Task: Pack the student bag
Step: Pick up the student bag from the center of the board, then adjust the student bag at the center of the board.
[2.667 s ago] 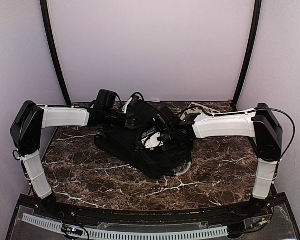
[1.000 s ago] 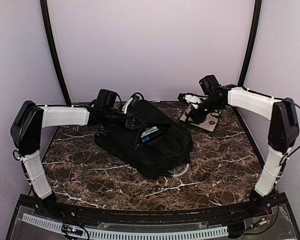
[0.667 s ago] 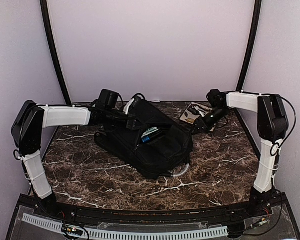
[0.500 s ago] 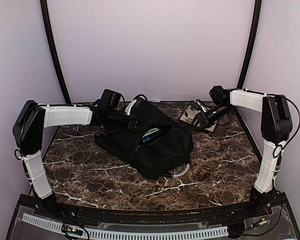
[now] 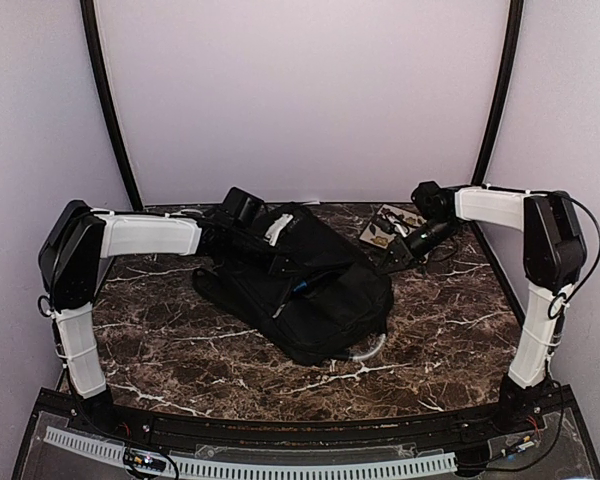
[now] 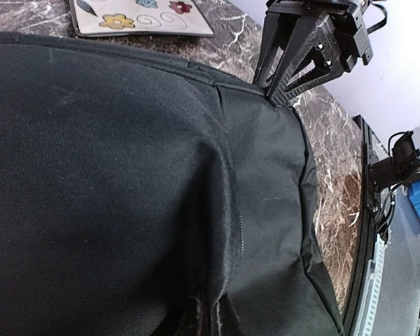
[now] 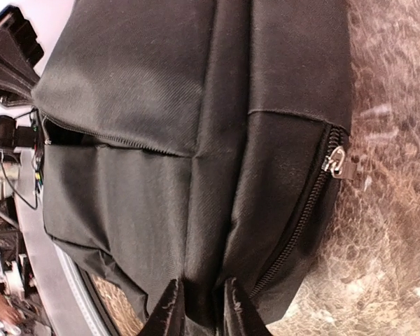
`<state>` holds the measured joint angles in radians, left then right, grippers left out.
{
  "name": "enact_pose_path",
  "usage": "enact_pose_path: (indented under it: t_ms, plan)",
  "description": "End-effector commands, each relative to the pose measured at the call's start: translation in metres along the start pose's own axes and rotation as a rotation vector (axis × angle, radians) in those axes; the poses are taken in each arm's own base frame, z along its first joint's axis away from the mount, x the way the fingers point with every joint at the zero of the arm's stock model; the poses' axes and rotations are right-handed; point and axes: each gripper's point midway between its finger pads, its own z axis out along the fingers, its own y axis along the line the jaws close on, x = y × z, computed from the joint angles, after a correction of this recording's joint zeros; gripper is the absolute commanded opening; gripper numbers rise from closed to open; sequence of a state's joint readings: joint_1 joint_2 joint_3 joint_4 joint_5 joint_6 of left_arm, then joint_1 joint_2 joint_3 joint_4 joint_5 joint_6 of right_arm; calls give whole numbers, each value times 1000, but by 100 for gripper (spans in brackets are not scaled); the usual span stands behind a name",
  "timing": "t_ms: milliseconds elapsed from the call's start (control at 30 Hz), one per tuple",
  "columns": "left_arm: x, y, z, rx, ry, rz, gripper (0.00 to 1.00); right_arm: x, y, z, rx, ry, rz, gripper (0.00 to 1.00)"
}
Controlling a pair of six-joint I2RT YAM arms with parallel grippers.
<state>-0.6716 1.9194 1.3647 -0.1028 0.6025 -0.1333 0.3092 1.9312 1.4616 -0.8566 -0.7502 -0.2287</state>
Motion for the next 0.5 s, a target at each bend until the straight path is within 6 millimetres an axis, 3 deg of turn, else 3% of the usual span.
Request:
enact_pose_path:
  t_ms: [0,67,167,233,333,400,467]
  plan:
    - [10,-27,15,62,57,65,0,12,18,5,-7,28,-27,17]
    - [16,-26,19,48,85,72,1,15,23,5,-15,26,-34,13]
    - [21,-34,24,43,133,92,22,24,38,8,-47,47,-56,8]
    - [22,-51,23,78,166,122,36,30,47,9,-67,64,-72,6]
    - [15,-95,6,251,190,137,50,41,49,8,-61,83,-85,5]
    - [4,-116,-12,312,156,172,52,48,44,8,-19,90,-104,5]
    - [-5,-115,-21,271,107,197,50,54,44,7,-13,105,-117,6]
